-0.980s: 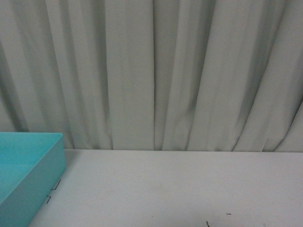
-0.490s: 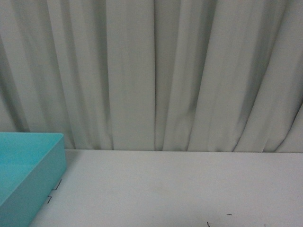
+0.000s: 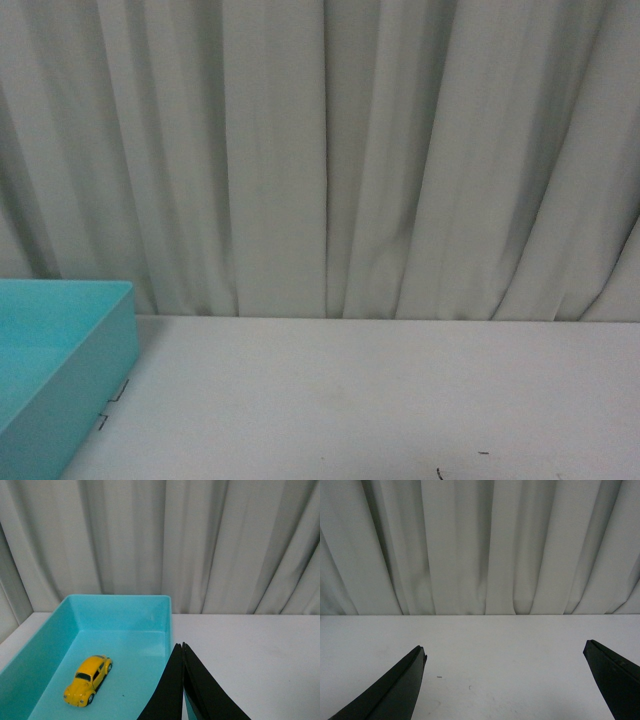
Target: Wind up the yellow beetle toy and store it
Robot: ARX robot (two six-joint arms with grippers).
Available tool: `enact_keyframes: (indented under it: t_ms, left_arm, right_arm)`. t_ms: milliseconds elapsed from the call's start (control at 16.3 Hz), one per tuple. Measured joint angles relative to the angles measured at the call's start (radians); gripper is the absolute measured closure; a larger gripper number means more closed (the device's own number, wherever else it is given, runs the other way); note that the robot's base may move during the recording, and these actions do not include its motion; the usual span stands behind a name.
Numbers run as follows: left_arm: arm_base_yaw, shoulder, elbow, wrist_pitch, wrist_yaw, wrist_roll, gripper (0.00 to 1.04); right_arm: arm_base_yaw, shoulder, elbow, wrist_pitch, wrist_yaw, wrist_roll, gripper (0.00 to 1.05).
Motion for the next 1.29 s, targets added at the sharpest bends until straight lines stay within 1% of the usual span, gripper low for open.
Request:
enact_keyframes:
  t_ms: [61,122,245,490,551,612,735,1286]
  left_arm:
    - [0.0,0.0,0.0,0.0,0.0,-0.001,1.03]
    - [0.0,0.0,0.0,0.0,0.0,-0.001,0.89]
    - [0.0,0.0,0.0,0.0,0.0,-0.001,0.68]
    - [0.0,0.0,0.0,0.0,0.0,-0.001,0.28]
    - [0.0,0.0,0.0,0.0,0.0,-0.001,0.16]
    - [0.0,0.0,0.0,0.0,0.0,0.0,0.06]
    - [0.0,0.0,0.0,0.0,0.0,0.0,0.07]
    - [0.0,0.0,0.0,0.0,0.0,0.0,0.07]
  right_arm:
    - [0.0,0.0,0.0,0.0,0.0,0.0,0.07]
    - [0.0,0.0,0.0,0.0,0.0,0.0,0.07]
    - [0.0,0.0,0.0,0.0,0.0,0.0,0.07]
    - [0.0,0.0,0.0,0.0,0.0,0.0,0.07]
    - [0.0,0.0,0.0,0.0,0.0,0.0,0.07]
    - [0.0,0.0,0.0,0.0,0.0,0.0,0.07]
    - [0.0,0.0,0.0,0.0,0.0,0.0,0.07]
    - [0.0,0.0,0.0,0.0,0.0,0.0,0.07]
